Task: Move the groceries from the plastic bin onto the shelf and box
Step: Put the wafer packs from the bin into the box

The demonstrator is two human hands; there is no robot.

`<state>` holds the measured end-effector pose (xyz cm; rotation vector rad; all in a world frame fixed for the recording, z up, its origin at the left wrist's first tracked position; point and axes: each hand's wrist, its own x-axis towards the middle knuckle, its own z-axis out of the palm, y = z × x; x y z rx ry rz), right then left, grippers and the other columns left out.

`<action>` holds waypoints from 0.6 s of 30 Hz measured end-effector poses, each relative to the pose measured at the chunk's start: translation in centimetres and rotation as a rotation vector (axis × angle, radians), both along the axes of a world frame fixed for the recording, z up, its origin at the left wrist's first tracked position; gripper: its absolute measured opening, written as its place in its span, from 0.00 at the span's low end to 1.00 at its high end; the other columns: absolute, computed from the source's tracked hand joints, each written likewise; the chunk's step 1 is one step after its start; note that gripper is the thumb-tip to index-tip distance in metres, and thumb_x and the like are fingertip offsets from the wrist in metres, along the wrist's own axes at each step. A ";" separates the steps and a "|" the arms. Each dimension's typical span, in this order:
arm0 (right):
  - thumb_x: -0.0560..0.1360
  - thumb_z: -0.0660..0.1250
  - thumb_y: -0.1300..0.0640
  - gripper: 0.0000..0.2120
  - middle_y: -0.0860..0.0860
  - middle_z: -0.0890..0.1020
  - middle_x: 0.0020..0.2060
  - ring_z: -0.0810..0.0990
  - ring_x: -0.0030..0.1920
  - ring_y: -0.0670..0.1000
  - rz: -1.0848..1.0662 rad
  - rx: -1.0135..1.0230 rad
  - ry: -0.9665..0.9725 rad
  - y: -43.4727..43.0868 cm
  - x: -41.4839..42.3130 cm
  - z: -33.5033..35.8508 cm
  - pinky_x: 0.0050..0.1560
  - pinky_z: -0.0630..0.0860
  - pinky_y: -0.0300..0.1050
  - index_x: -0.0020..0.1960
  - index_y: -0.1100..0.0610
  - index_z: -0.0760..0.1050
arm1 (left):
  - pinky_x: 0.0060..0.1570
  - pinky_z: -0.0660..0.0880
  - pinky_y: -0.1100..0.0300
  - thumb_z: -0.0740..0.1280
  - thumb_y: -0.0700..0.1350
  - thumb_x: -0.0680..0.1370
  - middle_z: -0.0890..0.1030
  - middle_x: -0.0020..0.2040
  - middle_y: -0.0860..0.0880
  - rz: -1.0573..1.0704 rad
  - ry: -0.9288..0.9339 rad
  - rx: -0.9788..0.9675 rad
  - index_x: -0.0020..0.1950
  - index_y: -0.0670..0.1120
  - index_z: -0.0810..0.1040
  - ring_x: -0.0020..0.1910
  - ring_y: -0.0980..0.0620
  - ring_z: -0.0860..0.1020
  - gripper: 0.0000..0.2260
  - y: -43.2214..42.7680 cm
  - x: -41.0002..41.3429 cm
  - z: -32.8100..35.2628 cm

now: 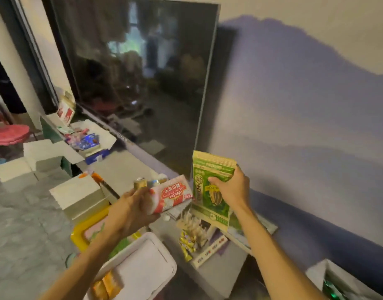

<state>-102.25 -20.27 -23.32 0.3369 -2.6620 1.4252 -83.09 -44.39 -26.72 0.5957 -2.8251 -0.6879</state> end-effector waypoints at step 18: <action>0.68 0.86 0.49 0.23 0.46 0.89 0.53 0.88 0.54 0.47 -0.811 -0.015 0.051 46.4 13.7 2.8 0.58 0.85 0.52 0.59 0.52 0.82 | 0.52 0.82 0.53 0.75 0.71 0.67 0.80 0.64 0.53 -0.692 0.049 0.046 0.72 0.58 0.68 0.56 0.50 0.82 0.39 39.9 -8.2 2.9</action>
